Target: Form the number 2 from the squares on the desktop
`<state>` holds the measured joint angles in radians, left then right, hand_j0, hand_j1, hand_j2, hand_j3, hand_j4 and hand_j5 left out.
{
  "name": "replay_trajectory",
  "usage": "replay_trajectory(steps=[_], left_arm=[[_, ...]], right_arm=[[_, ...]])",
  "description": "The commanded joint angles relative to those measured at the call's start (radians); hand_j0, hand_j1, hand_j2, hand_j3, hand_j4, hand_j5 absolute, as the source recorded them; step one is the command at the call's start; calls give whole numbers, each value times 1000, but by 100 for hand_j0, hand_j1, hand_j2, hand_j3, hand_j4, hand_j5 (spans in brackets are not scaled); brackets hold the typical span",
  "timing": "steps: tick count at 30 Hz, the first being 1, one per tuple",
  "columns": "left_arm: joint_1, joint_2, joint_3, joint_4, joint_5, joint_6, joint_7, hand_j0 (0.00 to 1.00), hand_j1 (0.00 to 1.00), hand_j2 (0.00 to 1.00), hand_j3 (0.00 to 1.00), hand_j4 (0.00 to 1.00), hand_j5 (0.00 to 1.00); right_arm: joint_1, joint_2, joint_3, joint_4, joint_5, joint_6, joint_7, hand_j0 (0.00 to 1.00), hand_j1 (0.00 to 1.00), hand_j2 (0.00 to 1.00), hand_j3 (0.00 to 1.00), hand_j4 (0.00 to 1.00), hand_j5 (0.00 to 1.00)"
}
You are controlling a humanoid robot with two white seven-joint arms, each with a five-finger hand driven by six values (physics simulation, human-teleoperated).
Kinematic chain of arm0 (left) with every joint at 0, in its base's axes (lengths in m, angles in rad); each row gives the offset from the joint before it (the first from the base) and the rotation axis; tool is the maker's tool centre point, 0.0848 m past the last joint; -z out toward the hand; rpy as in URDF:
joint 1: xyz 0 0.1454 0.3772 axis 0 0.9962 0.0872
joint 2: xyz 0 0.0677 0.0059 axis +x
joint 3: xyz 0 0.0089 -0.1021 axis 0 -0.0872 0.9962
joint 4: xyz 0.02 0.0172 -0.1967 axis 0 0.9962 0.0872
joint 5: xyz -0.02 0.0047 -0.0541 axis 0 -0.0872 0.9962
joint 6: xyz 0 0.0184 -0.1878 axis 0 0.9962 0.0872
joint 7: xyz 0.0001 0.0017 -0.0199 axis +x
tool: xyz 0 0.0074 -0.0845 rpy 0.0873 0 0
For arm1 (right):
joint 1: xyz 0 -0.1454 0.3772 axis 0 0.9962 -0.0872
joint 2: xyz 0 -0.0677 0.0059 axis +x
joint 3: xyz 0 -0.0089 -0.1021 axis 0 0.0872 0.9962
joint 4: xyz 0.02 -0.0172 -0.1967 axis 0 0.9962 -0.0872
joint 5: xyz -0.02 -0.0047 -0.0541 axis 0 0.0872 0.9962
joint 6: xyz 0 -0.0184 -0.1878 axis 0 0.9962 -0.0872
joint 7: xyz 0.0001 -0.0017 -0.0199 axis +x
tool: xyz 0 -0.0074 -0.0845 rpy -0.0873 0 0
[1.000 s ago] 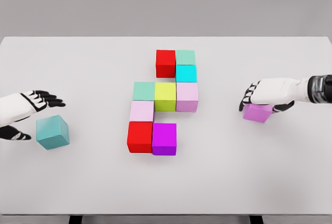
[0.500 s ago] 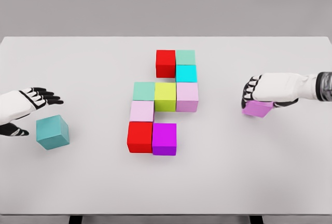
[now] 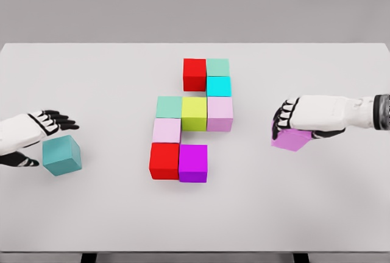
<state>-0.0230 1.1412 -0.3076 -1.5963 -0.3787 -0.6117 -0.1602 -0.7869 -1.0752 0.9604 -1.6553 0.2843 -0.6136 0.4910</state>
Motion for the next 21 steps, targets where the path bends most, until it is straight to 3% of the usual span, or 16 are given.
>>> replay_trajectory(steps=[1,10,13,16,21], left_arm=[[0,-1,-11,-2,3,1,1,100,100,100,100,100,100],[-2,-9,-39,1,-23,1,-1,100,100,100,100,100,100],[-3,-11,-41,1,-26,1,-5,100,100,100,100,100,100],[-3,-26,-50,4,-37,1,-7,100,100,100,100,100,100],[-5,-38,-51,6,-49,1,-5,100,100,100,100,100,100]], right_arm=[[0,6,24,-9,-13,3,3,62,62,62,62,62,62],[-11,32,37,-6,-16,3,24,62,62,62,62,62,62],[-106,35,136,-4,-16,3,18,62,62,62,62,62,62],[-152,34,204,-6,-65,3,18,62,62,62,62,62,62],[-167,55,256,-6,-109,3,18,62,62,62,62,62,62]])
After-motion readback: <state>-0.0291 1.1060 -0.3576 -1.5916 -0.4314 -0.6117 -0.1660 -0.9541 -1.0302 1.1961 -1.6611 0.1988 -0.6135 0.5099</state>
